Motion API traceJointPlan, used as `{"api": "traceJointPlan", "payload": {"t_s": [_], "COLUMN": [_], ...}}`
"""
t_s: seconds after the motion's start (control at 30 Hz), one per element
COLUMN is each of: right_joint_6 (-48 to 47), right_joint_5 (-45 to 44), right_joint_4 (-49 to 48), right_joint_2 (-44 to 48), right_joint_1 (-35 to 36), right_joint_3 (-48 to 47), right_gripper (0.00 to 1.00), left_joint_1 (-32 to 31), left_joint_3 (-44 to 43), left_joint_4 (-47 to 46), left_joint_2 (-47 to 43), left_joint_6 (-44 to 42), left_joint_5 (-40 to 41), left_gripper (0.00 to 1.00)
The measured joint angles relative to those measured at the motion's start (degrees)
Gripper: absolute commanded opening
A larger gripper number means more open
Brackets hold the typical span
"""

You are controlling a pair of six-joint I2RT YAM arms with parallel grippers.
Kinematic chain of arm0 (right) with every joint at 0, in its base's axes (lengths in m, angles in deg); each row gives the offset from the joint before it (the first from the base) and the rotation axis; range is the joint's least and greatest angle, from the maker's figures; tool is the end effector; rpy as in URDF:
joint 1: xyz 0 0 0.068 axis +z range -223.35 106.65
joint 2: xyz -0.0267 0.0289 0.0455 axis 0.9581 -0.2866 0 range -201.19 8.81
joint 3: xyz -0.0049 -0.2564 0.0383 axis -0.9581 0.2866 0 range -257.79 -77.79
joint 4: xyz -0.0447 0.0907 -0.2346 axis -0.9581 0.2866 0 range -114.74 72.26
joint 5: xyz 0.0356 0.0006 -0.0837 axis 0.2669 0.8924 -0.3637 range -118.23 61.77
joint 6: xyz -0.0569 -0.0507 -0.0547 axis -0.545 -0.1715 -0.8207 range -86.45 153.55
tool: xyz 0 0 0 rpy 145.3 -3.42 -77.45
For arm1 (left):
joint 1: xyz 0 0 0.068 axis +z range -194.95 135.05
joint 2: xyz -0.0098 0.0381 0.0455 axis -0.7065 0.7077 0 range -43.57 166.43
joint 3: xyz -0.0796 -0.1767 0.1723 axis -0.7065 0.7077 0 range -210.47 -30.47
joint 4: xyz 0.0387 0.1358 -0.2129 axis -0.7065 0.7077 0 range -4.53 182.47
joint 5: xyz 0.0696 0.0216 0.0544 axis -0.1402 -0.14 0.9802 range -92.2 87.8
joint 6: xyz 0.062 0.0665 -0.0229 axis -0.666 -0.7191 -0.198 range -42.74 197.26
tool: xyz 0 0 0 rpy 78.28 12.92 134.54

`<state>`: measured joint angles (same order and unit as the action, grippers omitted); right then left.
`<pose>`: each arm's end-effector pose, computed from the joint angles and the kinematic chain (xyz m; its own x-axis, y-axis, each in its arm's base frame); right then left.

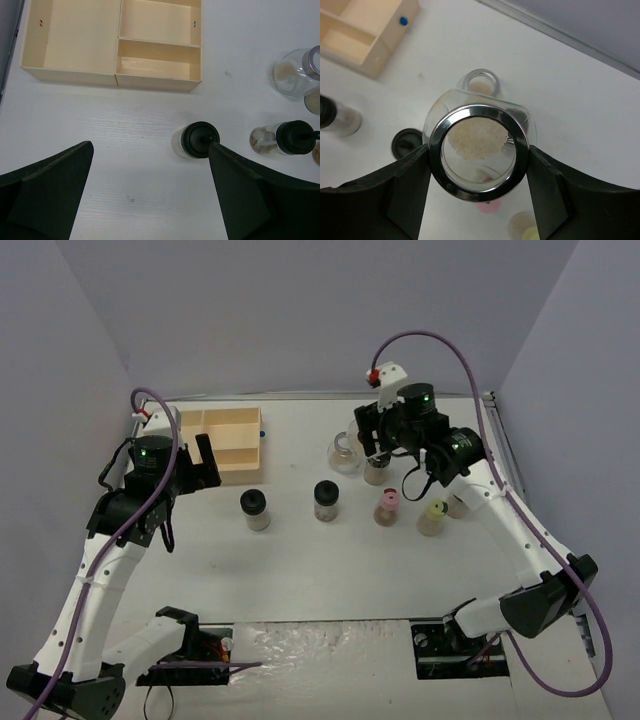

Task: Organize the condiment bottles

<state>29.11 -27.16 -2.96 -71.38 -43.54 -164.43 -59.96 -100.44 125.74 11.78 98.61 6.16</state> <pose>0.3123 0.1806 0.4043 -0.1889 -0.1975 -0.9619 -0.5289 0.8458 -0.0698 0.2309 -0.0492 0.3693 -0.4366 -0.2559 -0.8625 -0.0315 0.9625 -0.2696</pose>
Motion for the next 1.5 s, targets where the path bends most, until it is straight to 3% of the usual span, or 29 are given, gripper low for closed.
{"api": "traceJointPlan", "payload": {"t_s": [0.2,0.37,0.8,0.9,0.97,1.17,1.23,1.3,1.5], "right_joint_6": [0.27,1.42,3.26,3.16,3.1,3.09,3.16,3.33,3.36], "right_joint_5": [1.82,3.47,4.1,4.1,4.08,4.2,4.36,4.44,2.95], "right_joint_4": [1.87,0.46,-16.7,-19.56,-21.63,-25.64,-25.98,-26.06,-21.83], "right_joint_2": [-0.92,-2.71,-11.39,-13.62,-14.05,-14.36,-14.36,-14.07,-5.76], "right_joint_1": [17.06,25.91,29.52,29.54,29.54,29.54,29.54,29.54,29.54], "right_joint_3": [-0.01,0.94,20.58,23.06,23.92,25.11,25.14,25.15,24.45], "right_gripper": [0.0,0.0,0.0,0.1,0.23,0.8,0.94,1.0,1.0], "left_joint_1": [0.0,0.0,0.0,0.0,0.0,0.0,0.0,0.0,-0.84], "left_joint_3": [-0.31,-1.1,1.74,3.22,4.4,8.11,9.09,9.98,10.79], "left_joint_4": [2.04,4.82,9.26,9.79,9.72,9.22,8.84,8.25,5.28], "left_joint_2": [-1.57,-3.33,-9.86,-10.51,-10.7,-9.38,-8.74,-7.96,-6.53], "left_joint_6": [-0.36,-0.34,-0.12,-0.28,-0.48,-1.51,-1.76,-2.08,-2.74], "left_joint_5": [0.88,1.23,-1.54,-3.69,-5.54,-11.41,-13.04,-14.46,-17.41], "left_gripper": [0.97,0.97,0.97,0.97,0.97,0.97,0.97,0.97,0.97]}}
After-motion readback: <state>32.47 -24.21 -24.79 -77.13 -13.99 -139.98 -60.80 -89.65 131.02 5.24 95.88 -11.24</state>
